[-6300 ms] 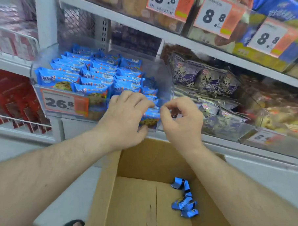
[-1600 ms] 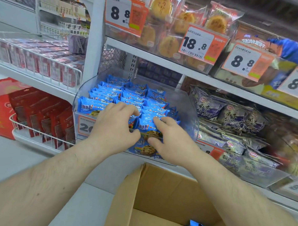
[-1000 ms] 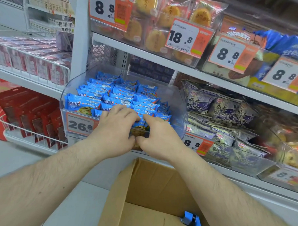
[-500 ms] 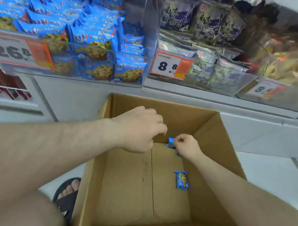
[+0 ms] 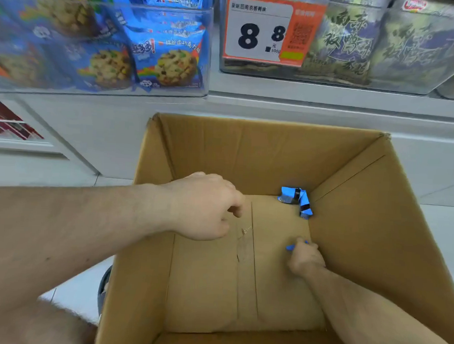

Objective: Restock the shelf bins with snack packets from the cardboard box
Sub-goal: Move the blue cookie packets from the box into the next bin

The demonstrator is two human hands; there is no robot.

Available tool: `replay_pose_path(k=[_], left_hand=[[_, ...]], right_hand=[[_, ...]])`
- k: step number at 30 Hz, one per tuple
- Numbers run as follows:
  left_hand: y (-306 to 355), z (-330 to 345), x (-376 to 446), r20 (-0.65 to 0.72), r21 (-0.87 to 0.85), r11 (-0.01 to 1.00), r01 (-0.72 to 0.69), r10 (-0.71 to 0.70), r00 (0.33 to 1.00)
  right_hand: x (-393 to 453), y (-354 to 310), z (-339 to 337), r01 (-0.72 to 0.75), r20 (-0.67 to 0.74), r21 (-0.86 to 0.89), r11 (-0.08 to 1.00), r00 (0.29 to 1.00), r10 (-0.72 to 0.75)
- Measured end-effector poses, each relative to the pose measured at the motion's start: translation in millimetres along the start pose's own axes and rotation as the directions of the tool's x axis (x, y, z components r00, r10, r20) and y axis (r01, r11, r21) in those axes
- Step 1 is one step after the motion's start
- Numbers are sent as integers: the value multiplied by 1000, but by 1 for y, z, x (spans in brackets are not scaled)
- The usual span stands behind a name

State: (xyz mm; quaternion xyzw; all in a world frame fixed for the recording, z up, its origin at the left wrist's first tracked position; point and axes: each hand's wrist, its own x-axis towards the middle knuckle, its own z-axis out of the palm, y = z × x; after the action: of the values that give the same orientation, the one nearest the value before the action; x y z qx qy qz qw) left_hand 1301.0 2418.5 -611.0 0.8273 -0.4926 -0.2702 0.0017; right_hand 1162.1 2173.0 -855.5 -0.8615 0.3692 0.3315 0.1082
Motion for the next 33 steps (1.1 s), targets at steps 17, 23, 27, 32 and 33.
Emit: replay_pose_path(k=[17, 23, 27, 32, 33], left_hand=[[-6, 1, -1, 110, -650, 677, 346, -366, 924], [6, 7, -6, 23, -874, 444, 195, -364, 931], [-3, 6, -9, 44, -893, 395, 216, -403, 914], [-15, -6, -9, 34, -916, 348, 199, -428, 903], [-17, -8, -8, 34, -911, 358, 205, -429, 902]], right_hand=[[-125, -90, -102, 828, -565, 332, 452, 558, -608], [-173, -109, -124, 969, -714, 131, 208, 238, -659], [-133, -86, -114, 941, -842, 127, 312, 269, -467], [-29, -41, -99, 215, -304, 303, 929, 945, -119], [-14, -35, -96, 134, -200, 274, 953, 977, -79]])
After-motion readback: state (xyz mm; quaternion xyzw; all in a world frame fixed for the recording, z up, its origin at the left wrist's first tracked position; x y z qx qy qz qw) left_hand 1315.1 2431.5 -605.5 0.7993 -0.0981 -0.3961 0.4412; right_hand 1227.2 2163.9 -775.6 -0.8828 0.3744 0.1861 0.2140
